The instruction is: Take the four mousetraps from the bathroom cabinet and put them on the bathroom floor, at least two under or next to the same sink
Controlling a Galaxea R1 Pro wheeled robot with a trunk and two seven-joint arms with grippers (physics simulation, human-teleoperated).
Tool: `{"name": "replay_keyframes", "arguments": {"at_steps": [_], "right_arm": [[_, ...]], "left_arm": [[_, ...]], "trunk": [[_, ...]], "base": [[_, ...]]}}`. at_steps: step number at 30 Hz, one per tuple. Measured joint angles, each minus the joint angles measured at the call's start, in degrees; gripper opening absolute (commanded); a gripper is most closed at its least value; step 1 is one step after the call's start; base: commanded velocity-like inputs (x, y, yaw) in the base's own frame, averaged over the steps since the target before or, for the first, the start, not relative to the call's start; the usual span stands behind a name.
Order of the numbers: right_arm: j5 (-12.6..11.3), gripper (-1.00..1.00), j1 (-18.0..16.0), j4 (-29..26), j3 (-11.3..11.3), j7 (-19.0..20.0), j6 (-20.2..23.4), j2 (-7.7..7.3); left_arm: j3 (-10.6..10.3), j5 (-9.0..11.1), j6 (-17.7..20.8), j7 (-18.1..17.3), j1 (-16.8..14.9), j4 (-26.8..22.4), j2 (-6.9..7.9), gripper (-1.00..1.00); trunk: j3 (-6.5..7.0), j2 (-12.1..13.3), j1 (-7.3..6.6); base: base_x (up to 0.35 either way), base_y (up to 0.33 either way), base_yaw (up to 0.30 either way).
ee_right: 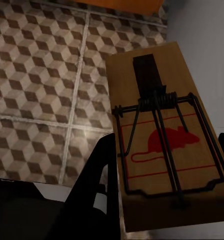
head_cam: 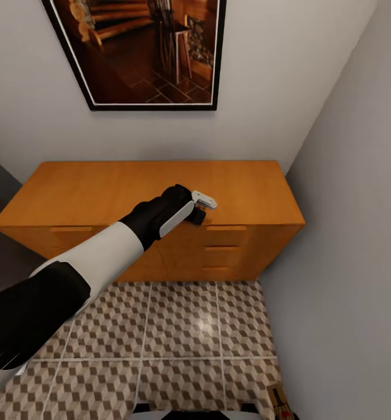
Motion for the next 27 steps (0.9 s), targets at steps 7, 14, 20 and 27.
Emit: {"name": "replay_keyframes", "arguments": {"at_steps": [7, 14, 20, 27], "right_arm": [[0.00, -1.00, 0.00, 0.00, 0.00, 0.00, 0.00, 0.00], [0.00, -1.00, 0.00, 0.00, 0.00, 0.00, 0.00, 0.00], [0.00, -1.00, 0.00, 0.00, 0.00, 0.00, 0.00, 0.00], [0.00, -1.00, 0.00, 0.00, 0.00, 0.00, 0.01, 0.00]], "left_arm": [[-0.03, 0.00, 0.00, 0.00, 0.00, 0.04, 0.00, -1.00], [-0.03, -0.01, 0.00, 0.00, 0.00, 0.07, 0.00, -1.00], [-0.11, -0.01, 0.00, 0.00, 0.00, 0.09, 0.00, -1.00], [-0.12, -0.01, -0.02, 0.00, 0.00, 0.09, 0.00, -1.00]], "trunk": [[0.00, 0.00, 0.00], [0.00, 0.00, 0.00], [0.00, 0.00, 0.00], [0.00, 0.00, 0.00]], "base": [[-0.337, 0.153, 0.000], [-0.334, 0.161, 0.000], [-0.333, 0.161, 0.000], [-0.333, 0.161, 0.000]]}}
